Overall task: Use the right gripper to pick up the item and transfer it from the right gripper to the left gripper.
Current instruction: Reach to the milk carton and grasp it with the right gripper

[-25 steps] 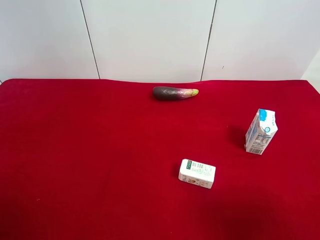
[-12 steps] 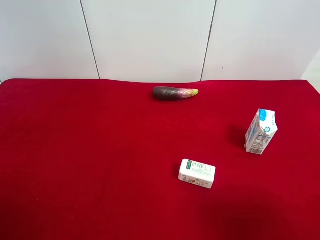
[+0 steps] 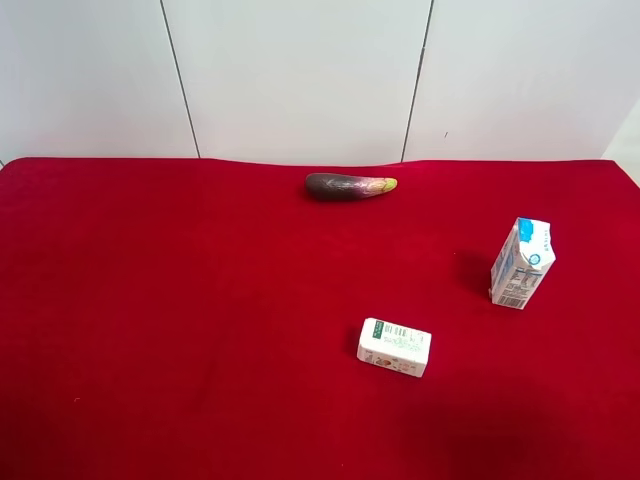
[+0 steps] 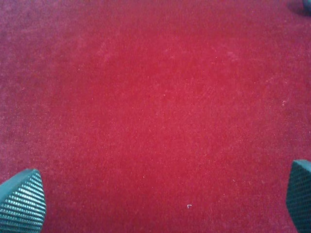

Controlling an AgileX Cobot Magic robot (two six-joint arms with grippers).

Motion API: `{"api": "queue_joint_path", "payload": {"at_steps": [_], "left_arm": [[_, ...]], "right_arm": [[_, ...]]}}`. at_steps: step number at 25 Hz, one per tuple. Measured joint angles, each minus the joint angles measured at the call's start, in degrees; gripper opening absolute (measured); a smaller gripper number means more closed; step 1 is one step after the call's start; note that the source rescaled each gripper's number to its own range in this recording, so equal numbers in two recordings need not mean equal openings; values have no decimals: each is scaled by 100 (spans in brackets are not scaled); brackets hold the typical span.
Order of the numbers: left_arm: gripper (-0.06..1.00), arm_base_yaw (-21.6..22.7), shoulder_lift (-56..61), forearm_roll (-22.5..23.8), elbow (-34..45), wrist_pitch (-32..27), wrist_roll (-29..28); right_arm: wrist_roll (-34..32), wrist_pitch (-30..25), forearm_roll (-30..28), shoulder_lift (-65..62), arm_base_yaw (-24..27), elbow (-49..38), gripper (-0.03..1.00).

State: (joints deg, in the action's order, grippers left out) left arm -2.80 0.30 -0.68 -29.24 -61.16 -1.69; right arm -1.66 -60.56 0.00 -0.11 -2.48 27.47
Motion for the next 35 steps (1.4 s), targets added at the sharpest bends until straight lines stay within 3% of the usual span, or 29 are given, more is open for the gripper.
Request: {"api": "queue_joint_path", "payload": {"at_steps": [24, 35], "left_arm": [[100, 0, 0, 0, 0, 6, 0], [100, 0, 0, 0, 0, 6, 0]], "right_arm": [[-7, -19, 0, 26, 0, 77, 100], [-419, -505, 0, 3082, 0, 2036, 100]]}}
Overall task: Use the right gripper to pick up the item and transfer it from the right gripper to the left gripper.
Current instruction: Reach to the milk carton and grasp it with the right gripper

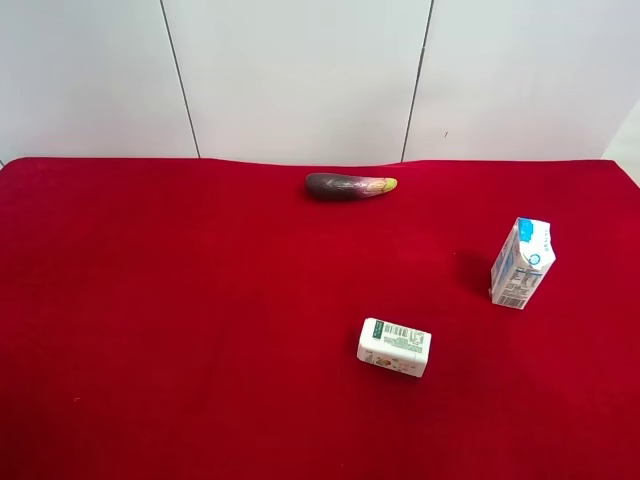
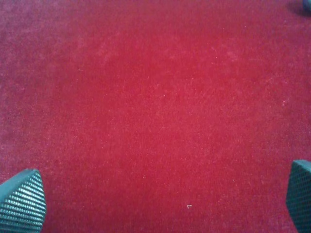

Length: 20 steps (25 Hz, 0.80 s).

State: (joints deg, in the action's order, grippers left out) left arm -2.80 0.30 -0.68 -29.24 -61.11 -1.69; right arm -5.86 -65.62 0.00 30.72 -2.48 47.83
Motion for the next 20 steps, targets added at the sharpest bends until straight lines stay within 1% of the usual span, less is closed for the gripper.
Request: {"api": "queue_joint_path", "payload": {"at_steps": [5, 12, 20], "left_arm": [[100, 0, 0, 0, 0, 0, 0], [100, 0, 0, 0, 0, 0, 0], [100, 0, 0, 0, 0, 0, 0]], "right_arm": [[-216, -17, 0, 1617, 0, 655, 100], [-590, -7, 0, 3608, 0, 1287, 100], [-660, 96, 0, 5189, 0, 1536, 100]]}}
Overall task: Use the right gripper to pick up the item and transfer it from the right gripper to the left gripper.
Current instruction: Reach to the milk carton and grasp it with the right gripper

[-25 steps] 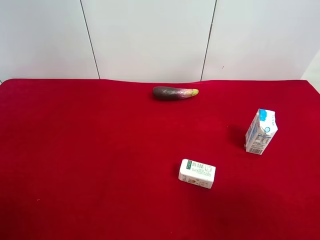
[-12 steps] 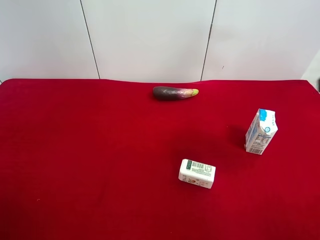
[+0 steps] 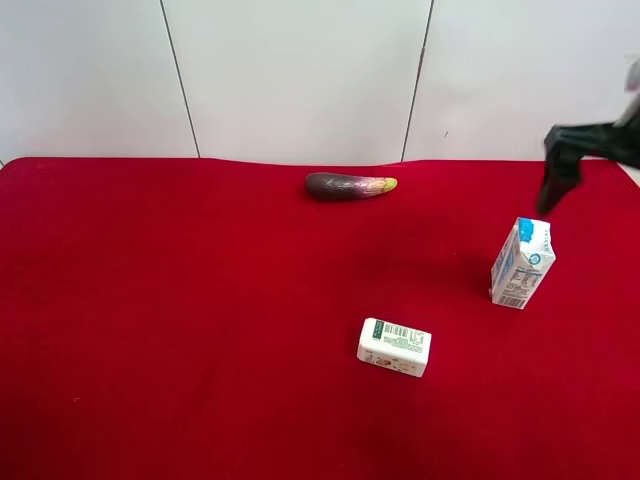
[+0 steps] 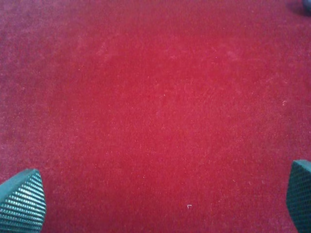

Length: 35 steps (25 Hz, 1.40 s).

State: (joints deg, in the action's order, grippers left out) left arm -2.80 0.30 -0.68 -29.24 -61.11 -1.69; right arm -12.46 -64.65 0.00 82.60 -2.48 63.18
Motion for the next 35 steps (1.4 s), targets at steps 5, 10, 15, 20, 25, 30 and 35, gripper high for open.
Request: {"api": "queue_joint_path", "payload": {"at_steps": [5, 10, 15, 20, 25, 30, 35], "left_arm": [[100, 0, 0, 0, 0, 0, 0], [100, 0, 0, 0, 0, 0, 0], [100, 0, 0, 0, 0, 0, 0], [100, 0, 0, 0, 0, 0, 0], [100, 0, 0, 0, 0, 0, 0], [100, 0, 0, 0, 0, 0, 0], [100, 0, 0, 0, 0, 0, 0]], "right_arm": [[-17, 456, 0, 621, 0, 0, 100], [-17, 990, 0, 1109, 0, 4, 100], [-17, 1359, 0, 1494, 0, 4, 100], [-17, 1628, 0, 1760, 0, 4, 100], [-17, 1734, 0, 1881, 0, 4, 100], [-180, 1712, 38, 2024, 0, 4, 95], [-276, 1712, 43, 2035, 0, 4, 77]]}}
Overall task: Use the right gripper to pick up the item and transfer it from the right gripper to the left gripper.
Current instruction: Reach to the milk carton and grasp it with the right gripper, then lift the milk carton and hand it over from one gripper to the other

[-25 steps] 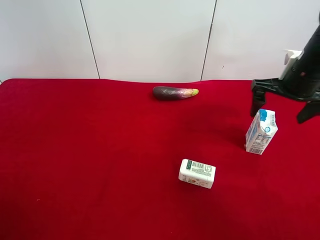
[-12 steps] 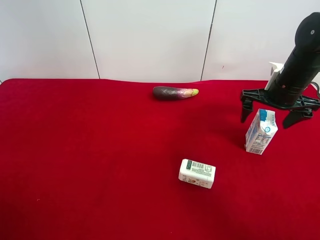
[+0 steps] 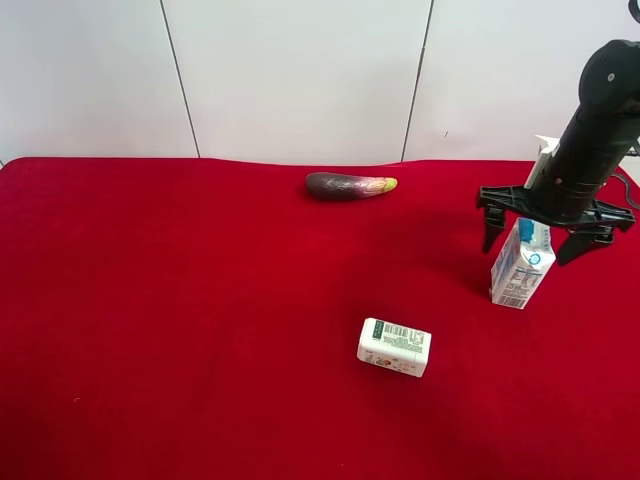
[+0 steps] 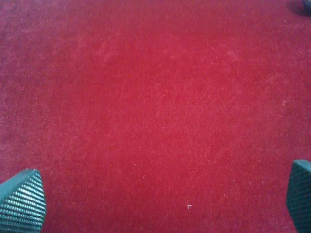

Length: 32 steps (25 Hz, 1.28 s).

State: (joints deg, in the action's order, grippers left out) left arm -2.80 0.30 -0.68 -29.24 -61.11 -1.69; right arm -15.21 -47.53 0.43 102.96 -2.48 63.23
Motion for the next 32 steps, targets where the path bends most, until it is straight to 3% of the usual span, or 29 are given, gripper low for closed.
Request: {"api": "queue_joint_path", "payload": {"at_steps": [3, 5, 6, 8, 9, 23, 32], "left_arm": [[100, 0, 0, 0, 0, -6, 0], [100, 0, 0, 0, 0, -6, 0], [100, 0, 0, 0, 0, -6, 0], [100, 0, 0, 0, 0, -6, 0], [100, 0, 0, 0, 0, -6, 0], [100, 0, 0, 0, 0, -1, 0], [100, 0, 0, 0, 0, -1, 0]], "right_arm": [[0, 0, 0, 6, 0, 0, 63], [0, 0, 0, 6, 0, 0, 47], [0, -1, 0, 6, 0, 0, 38], [-6, -8, 0, 6, 0, 0, 8], [-36, -8, 8, 6, 0, 0, 0], [-140, -33, 125, -239, 0, 0, 2], [460, -601, 130, -1421, 0, 0, 2]]}}
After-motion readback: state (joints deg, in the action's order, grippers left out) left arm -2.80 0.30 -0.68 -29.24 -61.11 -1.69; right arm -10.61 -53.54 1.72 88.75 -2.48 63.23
